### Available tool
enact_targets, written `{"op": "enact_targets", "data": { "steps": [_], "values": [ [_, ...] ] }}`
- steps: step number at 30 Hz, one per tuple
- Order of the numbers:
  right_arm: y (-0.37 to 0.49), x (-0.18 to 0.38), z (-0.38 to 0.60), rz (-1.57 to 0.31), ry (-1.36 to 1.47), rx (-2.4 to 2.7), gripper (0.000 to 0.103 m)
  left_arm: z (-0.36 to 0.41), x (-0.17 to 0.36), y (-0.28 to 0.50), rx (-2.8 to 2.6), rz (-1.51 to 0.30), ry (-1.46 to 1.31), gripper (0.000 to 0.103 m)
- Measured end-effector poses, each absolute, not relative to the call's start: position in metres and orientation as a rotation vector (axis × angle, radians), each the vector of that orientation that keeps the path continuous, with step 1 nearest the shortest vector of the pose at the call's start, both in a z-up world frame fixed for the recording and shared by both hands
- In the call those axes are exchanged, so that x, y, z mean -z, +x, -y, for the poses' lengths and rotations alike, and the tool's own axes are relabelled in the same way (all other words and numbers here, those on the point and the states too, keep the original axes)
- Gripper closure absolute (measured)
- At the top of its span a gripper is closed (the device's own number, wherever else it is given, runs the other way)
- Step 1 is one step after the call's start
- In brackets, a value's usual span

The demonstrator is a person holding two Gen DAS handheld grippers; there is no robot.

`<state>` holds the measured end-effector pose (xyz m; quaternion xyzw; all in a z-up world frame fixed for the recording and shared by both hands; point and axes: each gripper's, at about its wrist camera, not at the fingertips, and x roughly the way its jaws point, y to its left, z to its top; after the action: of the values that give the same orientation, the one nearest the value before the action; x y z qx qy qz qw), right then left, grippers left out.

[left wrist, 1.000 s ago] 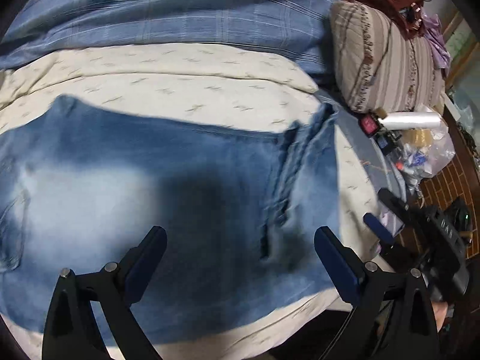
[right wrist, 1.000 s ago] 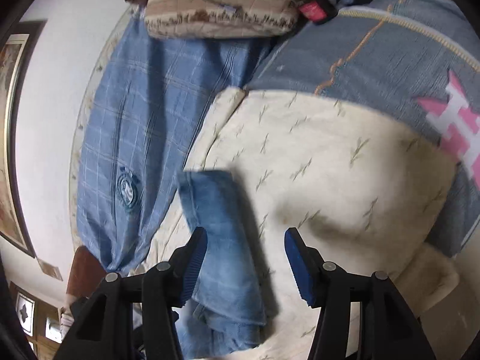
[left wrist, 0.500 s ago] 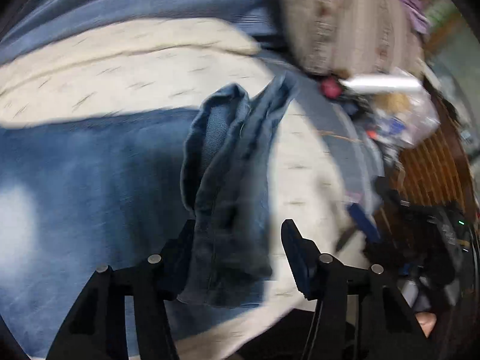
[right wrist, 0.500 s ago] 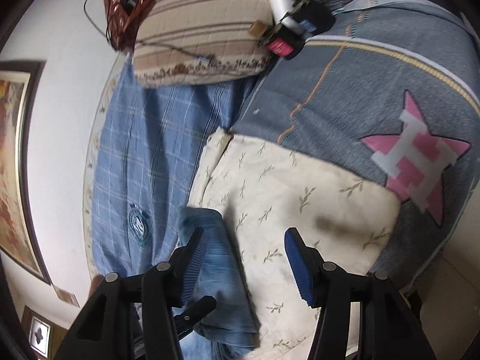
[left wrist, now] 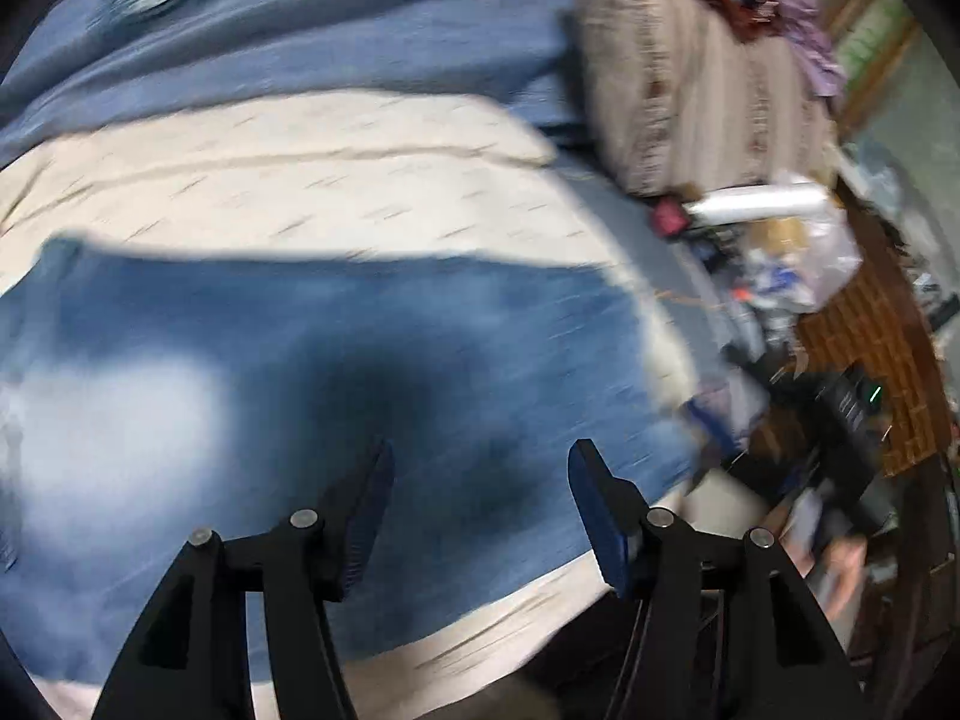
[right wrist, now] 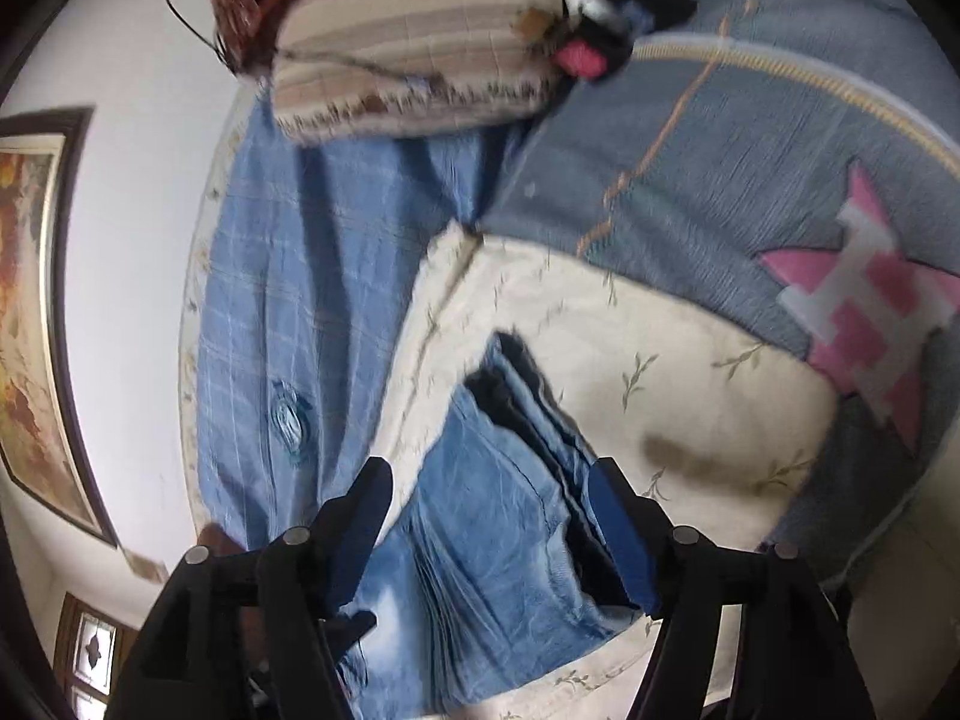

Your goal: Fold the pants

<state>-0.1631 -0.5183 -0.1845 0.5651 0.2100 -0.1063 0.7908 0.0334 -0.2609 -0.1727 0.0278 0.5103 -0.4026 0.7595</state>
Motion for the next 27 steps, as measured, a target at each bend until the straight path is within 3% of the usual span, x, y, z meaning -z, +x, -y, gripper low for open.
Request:
{"op": "enact_targets", "data": {
  "steps": [7, 20, 24, 27],
  "values": [
    [-0.12, 0.189, 0.549, -0.646, 1.053, 0.093, 0.032, 0.196, 0.188, 0.048, 0.728, -1.1, 0.073, 0.042],
    [-0.082, 0.183, 0.521, -0.785, 0.817, 0.026, 0.032, 0.193, 0.198, 0.046, 0.683, -1.088, 0.162, 0.042],
    [-0.077, 0.172, 0.504, -0.835, 0.743, 0.001, 0.064, 0.192, 0.19, 0.039, 0.695, -1.069, 0.165, 0.042],
    [-0.076, 0.171, 0.504, -0.854, 0.718, 0.006, 0.065, 0.188, 0.183, 0.037, 0.694, -1.053, 0.149, 0.042]
  ]
}}
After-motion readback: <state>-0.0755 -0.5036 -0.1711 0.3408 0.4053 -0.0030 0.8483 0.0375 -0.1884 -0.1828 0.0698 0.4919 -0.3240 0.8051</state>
